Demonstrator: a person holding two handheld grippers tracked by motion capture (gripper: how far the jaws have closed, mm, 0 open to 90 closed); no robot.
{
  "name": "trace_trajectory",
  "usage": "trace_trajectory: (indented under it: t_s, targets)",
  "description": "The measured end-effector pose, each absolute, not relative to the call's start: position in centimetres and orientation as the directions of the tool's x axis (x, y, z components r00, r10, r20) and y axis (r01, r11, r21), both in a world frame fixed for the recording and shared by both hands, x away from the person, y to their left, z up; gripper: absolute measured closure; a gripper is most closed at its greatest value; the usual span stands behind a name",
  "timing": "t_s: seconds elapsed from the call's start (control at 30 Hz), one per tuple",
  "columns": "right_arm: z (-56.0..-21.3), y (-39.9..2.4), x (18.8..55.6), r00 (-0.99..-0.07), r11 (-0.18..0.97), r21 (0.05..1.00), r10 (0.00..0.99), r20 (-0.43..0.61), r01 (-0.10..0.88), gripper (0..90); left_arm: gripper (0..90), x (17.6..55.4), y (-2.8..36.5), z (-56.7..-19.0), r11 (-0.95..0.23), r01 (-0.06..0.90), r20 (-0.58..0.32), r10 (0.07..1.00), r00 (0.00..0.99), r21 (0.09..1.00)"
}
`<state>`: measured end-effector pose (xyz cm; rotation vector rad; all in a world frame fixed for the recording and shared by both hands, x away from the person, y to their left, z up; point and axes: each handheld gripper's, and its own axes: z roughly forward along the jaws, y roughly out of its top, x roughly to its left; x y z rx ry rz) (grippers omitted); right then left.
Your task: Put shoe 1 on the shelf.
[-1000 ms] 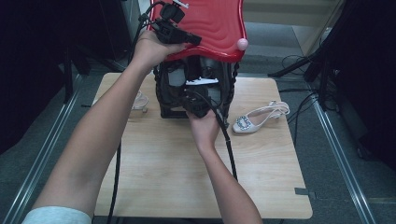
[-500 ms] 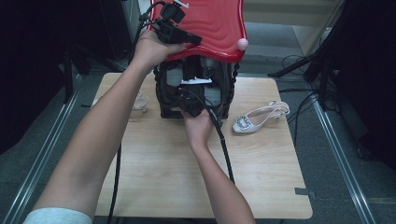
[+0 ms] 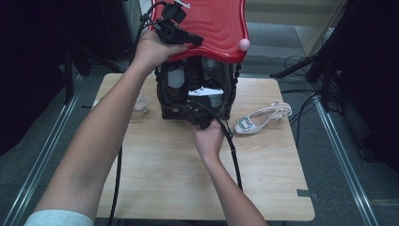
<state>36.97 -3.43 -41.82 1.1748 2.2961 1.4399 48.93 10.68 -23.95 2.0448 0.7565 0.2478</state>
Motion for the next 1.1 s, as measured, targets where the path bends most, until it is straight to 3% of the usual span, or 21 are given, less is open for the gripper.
trace_trajectory:
  t_s: [0.27, 0.67, 1.1]
  targets:
    - [-42.1, -7.6, 35.2, -0.673, 0.212, 0.821, 0.694, 0.256, 0.531, 90.0, 90.0, 49.0, 10.7, -23.9, -0.399, 0.416, -0.110, 0.600, 0.793, 0.817]
    - [-44.1, -13.2, 35.4, -0.627, 0.161, 0.795, 0.712, 0.316, 0.584, 90.0, 90.0, 49.0, 10.6, -24.0, -0.400, 0.413, -0.108, 0.599, 0.794, 0.818]
    - [-44.2, -12.3, 36.5, -0.642, 0.162, 0.794, 0.691, 0.333, 0.586, 90.0, 90.0, 49.0, 10.6, -24.0, -0.398, 0.412, -0.107, 0.600, 0.793, 0.819]
